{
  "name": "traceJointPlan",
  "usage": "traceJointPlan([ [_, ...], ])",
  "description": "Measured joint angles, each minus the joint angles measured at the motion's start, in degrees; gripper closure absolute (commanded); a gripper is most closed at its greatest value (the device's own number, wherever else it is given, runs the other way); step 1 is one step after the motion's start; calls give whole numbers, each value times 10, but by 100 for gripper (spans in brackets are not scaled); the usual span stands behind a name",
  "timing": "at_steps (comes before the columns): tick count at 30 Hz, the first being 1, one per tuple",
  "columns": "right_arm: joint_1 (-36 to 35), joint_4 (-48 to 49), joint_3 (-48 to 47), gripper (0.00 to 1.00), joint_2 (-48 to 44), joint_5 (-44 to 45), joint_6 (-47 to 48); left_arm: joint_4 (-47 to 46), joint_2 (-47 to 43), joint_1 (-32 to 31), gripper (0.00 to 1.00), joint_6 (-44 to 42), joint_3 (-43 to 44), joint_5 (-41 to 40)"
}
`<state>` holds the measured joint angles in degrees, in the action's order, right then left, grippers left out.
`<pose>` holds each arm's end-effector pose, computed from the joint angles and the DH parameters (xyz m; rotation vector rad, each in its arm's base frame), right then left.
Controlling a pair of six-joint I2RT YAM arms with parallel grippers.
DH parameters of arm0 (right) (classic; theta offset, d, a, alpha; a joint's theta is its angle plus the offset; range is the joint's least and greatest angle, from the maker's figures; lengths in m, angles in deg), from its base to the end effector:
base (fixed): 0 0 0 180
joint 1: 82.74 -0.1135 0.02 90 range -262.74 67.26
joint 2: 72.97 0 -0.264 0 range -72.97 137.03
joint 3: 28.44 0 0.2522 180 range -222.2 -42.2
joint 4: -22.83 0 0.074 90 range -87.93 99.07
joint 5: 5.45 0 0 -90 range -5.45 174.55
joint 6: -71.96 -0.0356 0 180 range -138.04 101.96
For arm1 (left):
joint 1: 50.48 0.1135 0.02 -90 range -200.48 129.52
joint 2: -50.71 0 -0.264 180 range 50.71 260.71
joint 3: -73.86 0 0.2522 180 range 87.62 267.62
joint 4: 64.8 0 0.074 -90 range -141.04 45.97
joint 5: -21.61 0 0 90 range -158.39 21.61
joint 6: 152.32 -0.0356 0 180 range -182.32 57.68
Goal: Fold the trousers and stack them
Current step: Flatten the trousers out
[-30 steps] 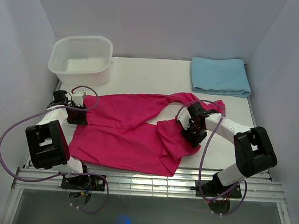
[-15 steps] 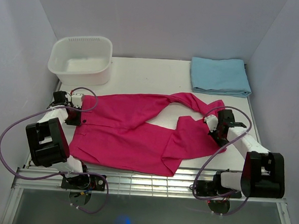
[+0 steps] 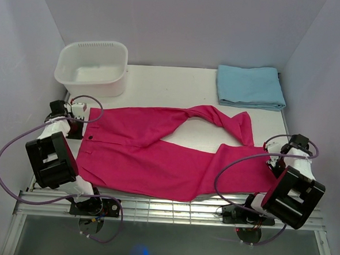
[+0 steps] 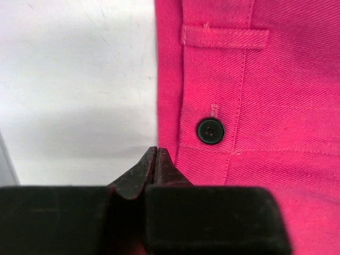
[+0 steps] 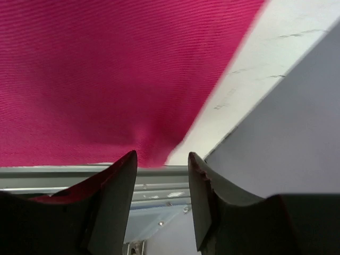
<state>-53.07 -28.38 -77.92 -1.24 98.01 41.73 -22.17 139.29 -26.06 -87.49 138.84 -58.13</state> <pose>0.1711 -0.1070 0.1646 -0.7412 2.9580 -0.5675 0.2653 0.1135 0.1767 0.0685 2.6911 0.0182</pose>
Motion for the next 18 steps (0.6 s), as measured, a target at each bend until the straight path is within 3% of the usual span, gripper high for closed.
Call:
traceJointPlan([
  [4, 8, -51, -104, 39, 51, -40, 0, 21, -19, 4, 57, -15, 36, 28],
  [8, -5, -87, -205, 46, 101, -108, -19, 46, -59, 3, 46, -33, 61, 71],
  [12, -47, -118, -212, 53, 132, -160, -42, 73, -78, 1, 51, -52, 63, 112],
  [18, -112, -121, -147, 57, 159, -186, -69, 88, -64, -11, 69, -58, 14, 125],
])
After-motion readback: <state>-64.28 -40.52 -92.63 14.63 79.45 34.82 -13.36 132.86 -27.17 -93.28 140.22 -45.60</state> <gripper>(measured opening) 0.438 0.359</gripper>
